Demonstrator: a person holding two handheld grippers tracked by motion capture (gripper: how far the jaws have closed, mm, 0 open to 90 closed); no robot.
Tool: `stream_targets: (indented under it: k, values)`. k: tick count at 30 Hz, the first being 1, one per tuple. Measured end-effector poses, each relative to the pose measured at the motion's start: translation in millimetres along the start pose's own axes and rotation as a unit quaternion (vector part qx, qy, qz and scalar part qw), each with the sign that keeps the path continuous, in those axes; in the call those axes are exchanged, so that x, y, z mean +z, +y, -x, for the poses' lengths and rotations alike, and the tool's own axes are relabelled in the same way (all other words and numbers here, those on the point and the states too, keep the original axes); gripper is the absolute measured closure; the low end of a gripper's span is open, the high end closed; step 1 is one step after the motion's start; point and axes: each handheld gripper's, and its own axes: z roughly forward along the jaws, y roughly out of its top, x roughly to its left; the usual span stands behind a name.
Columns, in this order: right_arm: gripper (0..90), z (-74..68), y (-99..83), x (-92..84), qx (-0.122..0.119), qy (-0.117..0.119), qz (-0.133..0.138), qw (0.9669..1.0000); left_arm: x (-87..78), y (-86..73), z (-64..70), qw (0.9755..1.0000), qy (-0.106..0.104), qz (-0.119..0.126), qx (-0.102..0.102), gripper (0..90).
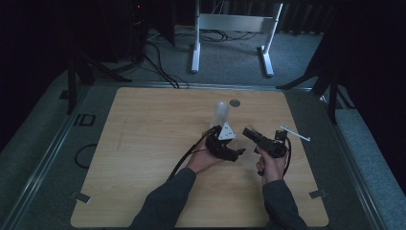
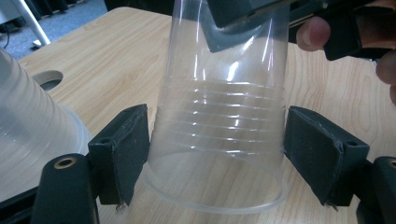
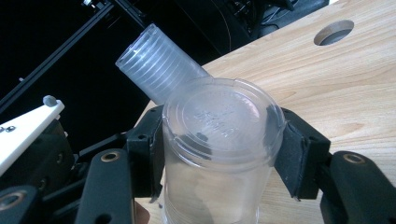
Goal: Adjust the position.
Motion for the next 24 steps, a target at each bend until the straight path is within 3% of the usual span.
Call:
stream_targets:
  k: [24]
  values:
    - [39.1,1.5,0.0,-1.5,-0.007,0.007,-0.001,1.0000,-0.9,1.0,3.4,0.9999,0.007,-0.006,0.010,29.3]
